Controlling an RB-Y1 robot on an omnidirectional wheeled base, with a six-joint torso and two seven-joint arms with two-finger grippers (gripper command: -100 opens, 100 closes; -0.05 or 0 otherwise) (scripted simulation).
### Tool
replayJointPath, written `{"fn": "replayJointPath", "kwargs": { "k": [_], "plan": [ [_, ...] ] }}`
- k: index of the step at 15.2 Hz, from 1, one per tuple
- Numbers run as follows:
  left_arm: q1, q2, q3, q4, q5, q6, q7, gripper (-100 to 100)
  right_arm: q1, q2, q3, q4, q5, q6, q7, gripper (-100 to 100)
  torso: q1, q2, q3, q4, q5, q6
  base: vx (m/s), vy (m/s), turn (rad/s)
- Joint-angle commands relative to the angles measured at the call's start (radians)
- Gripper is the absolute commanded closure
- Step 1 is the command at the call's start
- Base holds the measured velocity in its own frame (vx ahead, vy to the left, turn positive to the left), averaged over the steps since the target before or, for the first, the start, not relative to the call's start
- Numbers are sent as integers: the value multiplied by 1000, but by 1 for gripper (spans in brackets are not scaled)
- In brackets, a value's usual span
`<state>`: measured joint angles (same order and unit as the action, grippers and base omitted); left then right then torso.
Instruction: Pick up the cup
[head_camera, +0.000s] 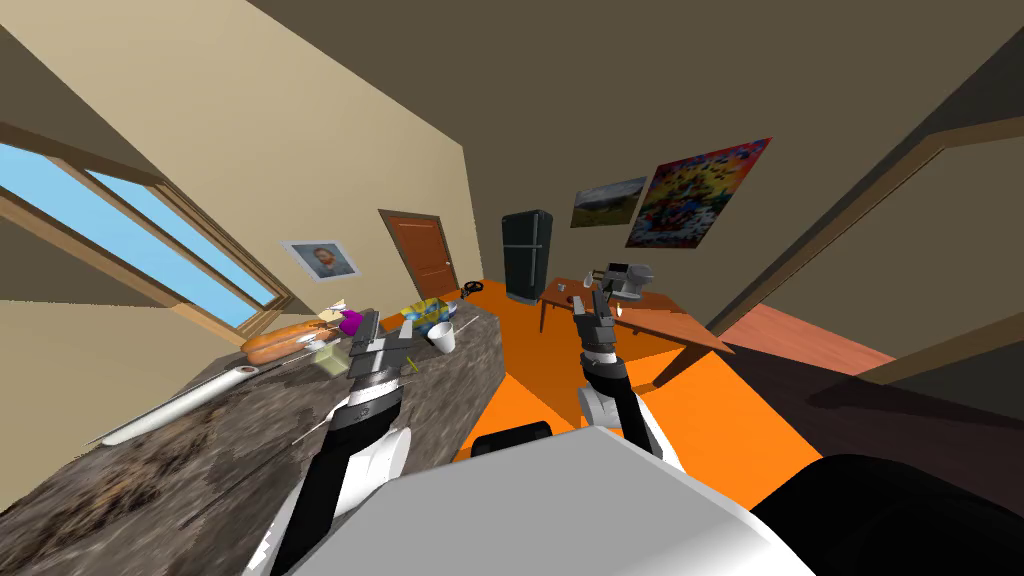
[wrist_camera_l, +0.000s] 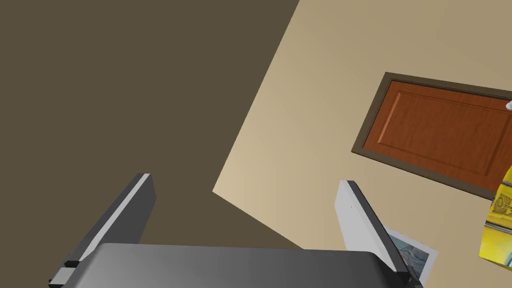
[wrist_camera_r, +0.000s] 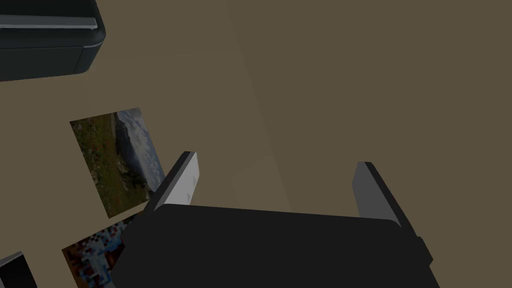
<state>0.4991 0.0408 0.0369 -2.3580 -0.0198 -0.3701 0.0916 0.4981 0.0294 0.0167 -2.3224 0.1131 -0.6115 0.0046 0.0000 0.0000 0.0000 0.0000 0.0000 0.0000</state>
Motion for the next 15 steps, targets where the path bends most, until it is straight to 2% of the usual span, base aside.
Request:
{"fn": "replayJointPath", "kwargs": {
  "k": [1, 2, 3, 5, 6, 7, 8, 9, 10, 11, 12, 13, 15],
  "plan": [
    [-1, 41, 8, -1, 20, 35, 5, -100, 0, 0, 0, 0, 0, 0, 0, 0, 0, 0, 0, 0, 0, 0, 2, -1, -34],
    [-1, 61, 13, -2, 33, 58, 8, -100, 0, 0, 0, 0, 0, 0, 0, 0, 0, 0, 0, 0, 0, 0, 6, 1, -60],
    [-1, 61, 13, -2, 33, 58, 8, -100, 0, 0, 0, 0, 0, 0, 0, 0, 0, 0, 0, 0, 0, 0, 6, 3, -41],
    [-2, 104, 26, -5, 68, 111, 17, -100, 0, 0, 0, 0, 0, 0, 0, 0, 1, 0, 0, 0, 0, 0, 7, 2, -46],
    [-2, 104, 26, -5, 68, 121, 17, -100, 0, 0, 0, 0, 0, 0, 0, 0, 1, 0, 0, 0, 0, 0, 8, 3, -39],
    [-2, 128, 34, -7, 89, 149, 22, -100, 0, 0, 0, 0, 0, 0, 0, 0, 1, -1, 0, 0, 0, 0, 8, 3, -47],
    [-2, 128, 34, -7, 89, 159, 22, -100, 0, 0, 0, 0, 0, 0, 0, 0, 1, -1, 0, 0, 0, 0, 8, 3, -38],
    [-3, 152, 44, -8, 113, 190, 28, -100, 0, 0, 0, 0, 0, 0, 0, 0, 1, -1, 0, 0, 0, 0, 9, 2, -50],
    [-3, 152, 44, -8, 113, 202, 28, -100, 0, 0, 0, 0, 0, 0, 0, 0, 1, -1, 0, 0, 0, 0, 9, 3, -45],
    [-4, 178, 54, -10, 139, 229, 35, -100, 0, 0, 0, 0, 0, 0, 0, 0, 1, -1, 0, 0, 0, 0, 9, 2, -54],
    [-4, 178, 54, -10, 139, 250, 35, -100, 0, 0, 0, 0, 0, 0, 0, 0, 1, -1, 0, 0, 0, 0, 10, 3, -50],
    [-4, 204, 65, -12, 168, 273, 42, -100, 0, 0, 0, 0, 0, 0, 0, 0, 1, -1, 0, 0, 0, 0, 13, 2, -64],
    [-4, 204, 65, -12, 168, 300, 42, -100, 0, 0, 0, 0, 0, 0, 0, 0, 1, -1, -1, 0, 0, 0, 12, 4, -35]
  ]
}}
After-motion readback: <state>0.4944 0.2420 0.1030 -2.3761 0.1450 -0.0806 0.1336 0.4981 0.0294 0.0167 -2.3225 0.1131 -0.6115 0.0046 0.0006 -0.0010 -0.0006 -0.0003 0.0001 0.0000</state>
